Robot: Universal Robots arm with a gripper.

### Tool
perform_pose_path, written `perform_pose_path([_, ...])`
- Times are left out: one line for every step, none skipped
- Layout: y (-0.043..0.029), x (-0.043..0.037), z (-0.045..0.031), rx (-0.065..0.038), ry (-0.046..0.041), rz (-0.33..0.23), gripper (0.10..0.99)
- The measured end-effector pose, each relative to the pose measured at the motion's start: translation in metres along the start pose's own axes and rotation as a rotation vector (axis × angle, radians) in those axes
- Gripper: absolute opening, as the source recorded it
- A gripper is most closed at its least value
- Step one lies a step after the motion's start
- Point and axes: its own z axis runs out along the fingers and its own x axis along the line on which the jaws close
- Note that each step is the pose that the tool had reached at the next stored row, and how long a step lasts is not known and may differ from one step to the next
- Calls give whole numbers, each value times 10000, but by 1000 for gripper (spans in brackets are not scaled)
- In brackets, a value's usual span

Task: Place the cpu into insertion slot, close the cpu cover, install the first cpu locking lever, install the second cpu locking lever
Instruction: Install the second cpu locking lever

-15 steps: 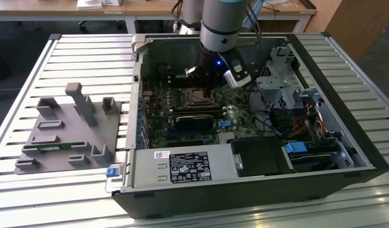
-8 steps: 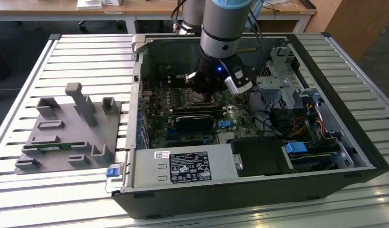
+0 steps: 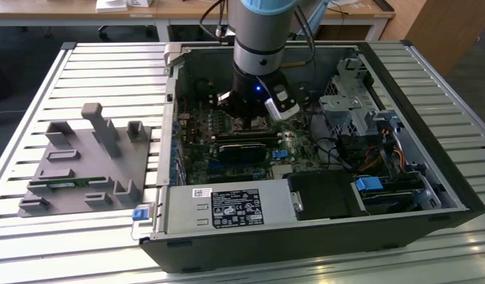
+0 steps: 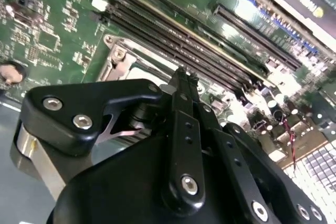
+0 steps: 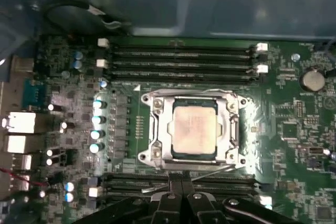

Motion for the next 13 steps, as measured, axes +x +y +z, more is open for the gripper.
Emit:
perform_pose_path([-9, 1, 1, -106, -1, -1, 118])
perform_pose_path([-19, 1, 1, -173, -2, -2, 118])
perform_pose_path([-30, 1, 1, -208, -2, -3, 118])
perform_pose_path([-42, 1, 0, -227, -3, -3, 118])
perform_pose_path([-56, 2, -1, -241, -2, -3, 118])
perform_pose_path([-73, 4, -1, -259, -3, -4, 118])
perform_pose_path([-87, 12, -3, -272, -3, -3, 118])
perform_pose_path([-98, 22, -3, -285, -3, -2, 118])
perform_pose_path([-107, 35, -4, -299, -3, -4, 118])
perform_pose_path([-114, 52, -4, -317, -3, -5, 118])
perform_pose_path([-117, 69, -3, -332, -3, -5, 118])
perform_pose_path([-120, 83, -1, -344, -3, -5, 118])
perform_pose_path([-124, 96, 1, -357, -3, -6, 118])
